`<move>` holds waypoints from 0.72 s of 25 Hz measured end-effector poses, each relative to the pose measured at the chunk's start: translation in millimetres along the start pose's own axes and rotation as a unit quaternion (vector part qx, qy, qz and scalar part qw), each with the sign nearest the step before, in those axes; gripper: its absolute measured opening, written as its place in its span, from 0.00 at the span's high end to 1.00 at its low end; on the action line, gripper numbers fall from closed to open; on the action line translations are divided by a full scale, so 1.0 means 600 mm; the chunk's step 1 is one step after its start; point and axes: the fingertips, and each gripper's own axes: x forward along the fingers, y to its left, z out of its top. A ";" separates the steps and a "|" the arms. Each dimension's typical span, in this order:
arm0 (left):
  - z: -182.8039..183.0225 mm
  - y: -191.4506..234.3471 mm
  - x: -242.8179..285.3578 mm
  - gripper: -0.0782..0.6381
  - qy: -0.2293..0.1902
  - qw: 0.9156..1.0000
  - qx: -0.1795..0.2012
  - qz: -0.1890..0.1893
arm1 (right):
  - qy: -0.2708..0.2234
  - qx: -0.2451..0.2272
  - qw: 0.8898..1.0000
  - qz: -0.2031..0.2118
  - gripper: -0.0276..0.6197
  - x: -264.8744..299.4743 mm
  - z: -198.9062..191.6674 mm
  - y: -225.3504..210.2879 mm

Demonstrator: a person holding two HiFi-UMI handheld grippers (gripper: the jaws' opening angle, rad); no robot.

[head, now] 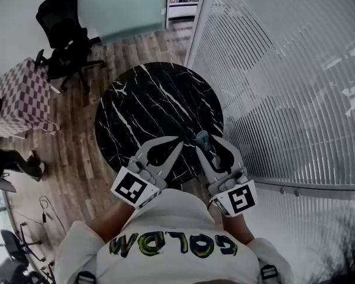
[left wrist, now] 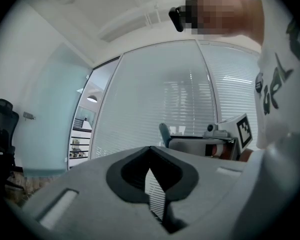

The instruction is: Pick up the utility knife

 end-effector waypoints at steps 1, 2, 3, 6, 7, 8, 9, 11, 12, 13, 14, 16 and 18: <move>0.003 -0.001 0.001 0.89 -0.002 1.000 0.002 -0.001 | -0.002 0.000 1.000 0.001 0.75 0.000 0.002 0.001; 0.007 -0.002 0.002 0.89 -0.005 1.000 0.004 -0.003 | -0.002 -0.001 1.000 0.001 0.75 0.000 0.004 0.002; 0.010 -0.003 0.003 0.89 -0.008 1.000 0.004 -0.004 | -0.002 0.000 1.000 0.000 0.75 0.000 0.004 0.002; 0.010 -0.003 0.005 0.89 -0.009 1.000 0.004 -0.006 | -0.004 0.002 1.000 0.000 0.75 -0.001 0.005 0.000; 0.008 -0.003 0.006 0.89 -0.006 1.000 0.004 -0.005 | -0.004 0.003 1.000 0.000 0.75 -0.001 0.005 -0.001; 0.006 -0.003 0.006 0.89 -0.003 1.000 0.005 -0.005 | -0.004 0.003 1.000 0.001 0.75 -0.001 0.004 -0.002; 0.003 -0.004 0.007 0.89 0.000 1.000 0.007 -0.004 | -0.005 0.005 1.000 0.001 0.75 0.000 0.004 -0.003; 0.000 -0.005 0.006 0.89 0.002 1.000 0.008 -0.005 | -0.004 0.008 1.000 0.002 0.75 -0.001 0.002 -0.003; 0.001 -0.005 0.006 0.89 0.001 1.000 0.006 -0.006 | -0.003 0.009 1.000 0.002 0.75 -0.001 0.002 -0.003; 0.002 -0.005 0.005 0.89 0.000 1.000 0.005 -0.006 | -0.003 0.009 1.000 0.001 0.75 -0.001 0.001 -0.004; 0.002 -0.005 0.005 0.89 -0.001 1.000 0.004 -0.006 | -0.003 0.008 1.000 0.001 0.75 -0.001 0.001 -0.004; 0.002 -0.004 0.005 0.89 -0.002 1.000 0.004 -0.005 | -0.003 0.004 1.000 0.002 0.75 -0.001 0.001 -0.005; 0.001 -0.004 0.006 0.89 -0.001 1.000 0.004 -0.004 | -0.003 0.001 1.000 0.003 0.75 0.000 0.002 -0.004</move>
